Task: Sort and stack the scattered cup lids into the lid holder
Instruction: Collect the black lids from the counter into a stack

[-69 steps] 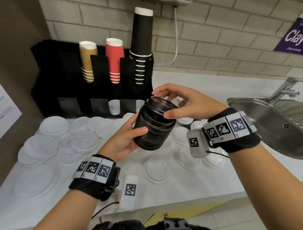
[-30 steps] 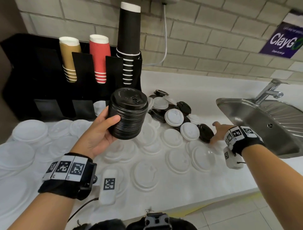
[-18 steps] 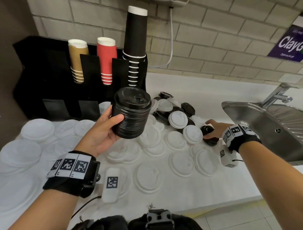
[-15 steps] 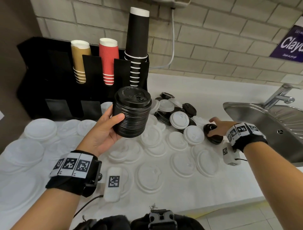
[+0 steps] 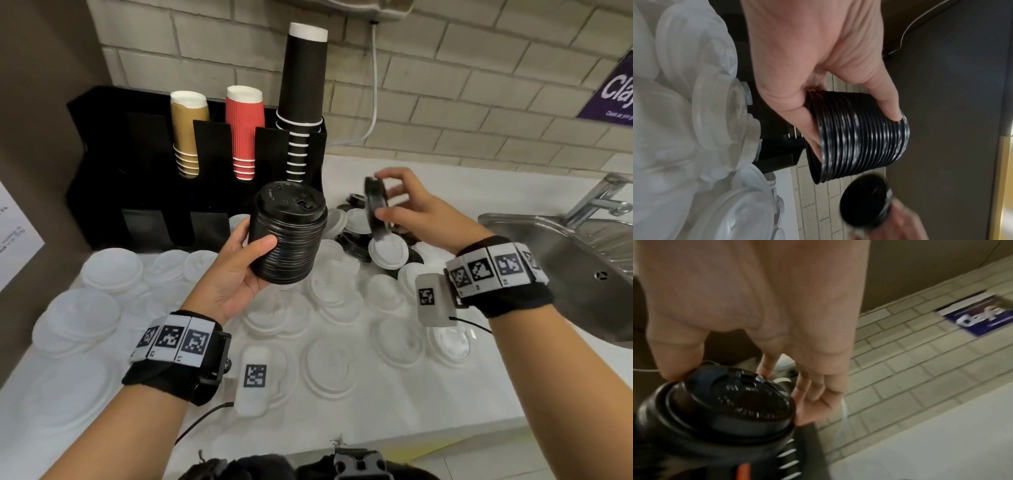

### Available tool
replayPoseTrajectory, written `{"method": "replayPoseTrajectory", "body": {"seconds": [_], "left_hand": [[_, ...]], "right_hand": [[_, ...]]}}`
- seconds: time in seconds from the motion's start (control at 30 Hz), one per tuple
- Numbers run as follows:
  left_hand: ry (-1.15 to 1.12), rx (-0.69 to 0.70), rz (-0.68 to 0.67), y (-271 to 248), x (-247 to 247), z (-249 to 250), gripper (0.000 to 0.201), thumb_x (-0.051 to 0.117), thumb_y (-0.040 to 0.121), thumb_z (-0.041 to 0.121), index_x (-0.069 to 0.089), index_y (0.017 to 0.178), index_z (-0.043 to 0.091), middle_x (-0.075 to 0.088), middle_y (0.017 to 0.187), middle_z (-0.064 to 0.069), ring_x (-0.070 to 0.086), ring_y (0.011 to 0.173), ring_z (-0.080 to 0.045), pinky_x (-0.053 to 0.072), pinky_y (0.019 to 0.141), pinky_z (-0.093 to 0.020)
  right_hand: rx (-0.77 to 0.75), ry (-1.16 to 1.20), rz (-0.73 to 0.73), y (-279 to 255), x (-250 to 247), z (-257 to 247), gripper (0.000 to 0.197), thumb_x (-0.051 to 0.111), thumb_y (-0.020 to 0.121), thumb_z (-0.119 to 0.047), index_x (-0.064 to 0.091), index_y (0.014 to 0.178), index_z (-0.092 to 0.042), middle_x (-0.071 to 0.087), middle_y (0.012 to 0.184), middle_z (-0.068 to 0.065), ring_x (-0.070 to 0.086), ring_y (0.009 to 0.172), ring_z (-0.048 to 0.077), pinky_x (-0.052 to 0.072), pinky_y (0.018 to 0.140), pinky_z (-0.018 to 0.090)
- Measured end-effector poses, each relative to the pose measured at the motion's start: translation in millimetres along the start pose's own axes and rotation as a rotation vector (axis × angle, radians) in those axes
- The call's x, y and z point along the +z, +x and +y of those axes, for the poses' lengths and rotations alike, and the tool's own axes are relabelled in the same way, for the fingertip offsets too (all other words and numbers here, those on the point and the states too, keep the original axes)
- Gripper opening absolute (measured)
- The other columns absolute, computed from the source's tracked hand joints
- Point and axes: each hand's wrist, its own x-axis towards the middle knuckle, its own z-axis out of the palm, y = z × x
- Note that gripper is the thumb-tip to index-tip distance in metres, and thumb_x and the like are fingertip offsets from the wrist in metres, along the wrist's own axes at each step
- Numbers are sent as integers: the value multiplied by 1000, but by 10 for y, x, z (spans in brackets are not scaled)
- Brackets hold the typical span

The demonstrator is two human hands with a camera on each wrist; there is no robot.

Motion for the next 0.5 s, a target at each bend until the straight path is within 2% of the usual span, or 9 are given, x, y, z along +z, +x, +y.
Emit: {"method": "replayPoseTrajectory", "body": {"seconds": [0.07, 0.2, 0.27, 0.33, 0.43, 0.5], "left_hand": [[5, 4, 15, -15, -1, 2, 61, 65, 76, 14, 51, 135, 17, 67, 121, -7, 67, 110, -23, 58, 77, -34], [11, 8, 20, -41, -41, 2, 58, 66, 75, 14, 54, 132, 21, 68, 118, -4, 67, 108, -20, 58, 76, -31], [22, 1, 11, -56, -79, 11, 53, 67, 74, 15, 58, 126, 25, 70, 115, -1, 68, 105, -18, 58, 75, -30], [44, -8, -16, -73, -124, 15, 51, 68, 74, 14, 59, 122, 28, 70, 115, 0, 68, 105, -17, 58, 76, -31], [68, -26, -43, -88, -190, 23, 54, 69, 73, 11, 60, 123, 30, 71, 114, 0, 69, 104, -17, 58, 74, -30], [71, -34, -52, -92, -219, 27, 56, 70, 72, 11, 59, 124, 30, 72, 112, 1, 69, 103, -17, 58, 72, -29]], "right_hand": [[-158, 0, 11, 6, 156, -263, 48, 67, 87, -22, 45, 126, -40, 50, 110, -8, 56, 86, 0, 45, 72, 8], [-337, -73, -8, 59, 436, -592, 54, 75, 81, -20, 49, 128, -29, 51, 108, -14, 49, 90, -6, 40, 73, 7], [-358, -170, -27, 102, 543, -669, 56, 76, 79, -27, 50, 128, -31, 52, 110, -7, 49, 93, -3, 39, 72, 5], [-350, -222, -42, 148, 618, -722, 55, 76, 79, -30, 51, 128, -32, 52, 112, -4, 48, 93, -6, 38, 74, 4], [-347, -231, -61, 208, 687, -799, 48, 73, 81, -21, 57, 125, -27, 54, 108, -14, 48, 91, -15, 38, 73, 2], [-334, -228, -93, 241, 712, -836, 46, 71, 81, -16, 59, 124, -25, 56, 107, -15, 51, 91, -13, 39, 72, 2]]}}
